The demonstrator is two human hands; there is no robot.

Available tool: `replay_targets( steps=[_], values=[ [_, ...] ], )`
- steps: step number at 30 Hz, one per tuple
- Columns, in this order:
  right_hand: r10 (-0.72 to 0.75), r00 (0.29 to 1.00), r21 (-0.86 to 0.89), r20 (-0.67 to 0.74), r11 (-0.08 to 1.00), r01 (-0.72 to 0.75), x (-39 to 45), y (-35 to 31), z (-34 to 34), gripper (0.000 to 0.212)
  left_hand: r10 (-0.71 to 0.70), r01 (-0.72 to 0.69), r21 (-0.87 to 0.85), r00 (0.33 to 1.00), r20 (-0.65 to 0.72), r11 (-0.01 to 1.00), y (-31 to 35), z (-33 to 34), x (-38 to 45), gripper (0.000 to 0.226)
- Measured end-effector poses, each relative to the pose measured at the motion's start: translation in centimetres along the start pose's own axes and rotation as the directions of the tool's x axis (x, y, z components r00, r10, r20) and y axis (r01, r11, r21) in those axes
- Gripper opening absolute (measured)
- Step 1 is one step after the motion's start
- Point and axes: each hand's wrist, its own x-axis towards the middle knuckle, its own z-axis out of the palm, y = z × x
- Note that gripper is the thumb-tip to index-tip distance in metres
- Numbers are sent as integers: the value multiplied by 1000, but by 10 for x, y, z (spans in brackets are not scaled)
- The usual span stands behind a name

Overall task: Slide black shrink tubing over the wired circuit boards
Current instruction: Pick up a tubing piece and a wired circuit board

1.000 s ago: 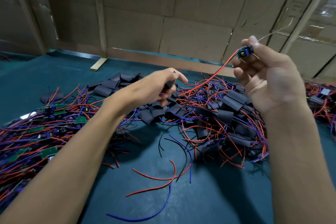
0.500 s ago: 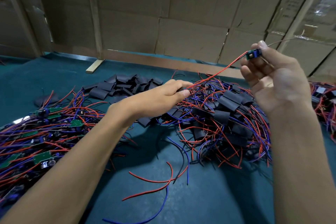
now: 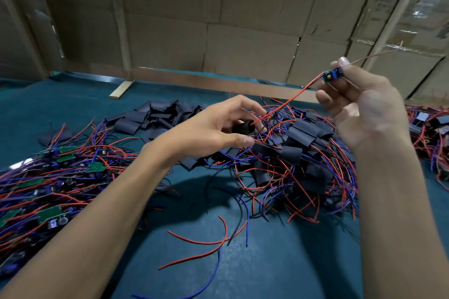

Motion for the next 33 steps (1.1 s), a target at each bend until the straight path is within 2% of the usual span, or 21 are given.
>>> replay_targets(
  steps=[8, 15, 33],
  values=[
    [-2, 999, -44, -32, 999, 1, 2, 1, -1, 14, -10, 18, -107, 997, 74, 994, 3, 4, 1, 45],
    [-20, 999, -38, -41, 999, 19, 1, 4, 1, 14, -14, 29, -130, 993, 116, 991, -1, 3, 2, 49],
    [-8, 999, -29, -47, 1000, 7, 0, 4, 7, 15, -61, 67, -51, 992, 110, 996, -6, 6, 4, 45]
  ],
)
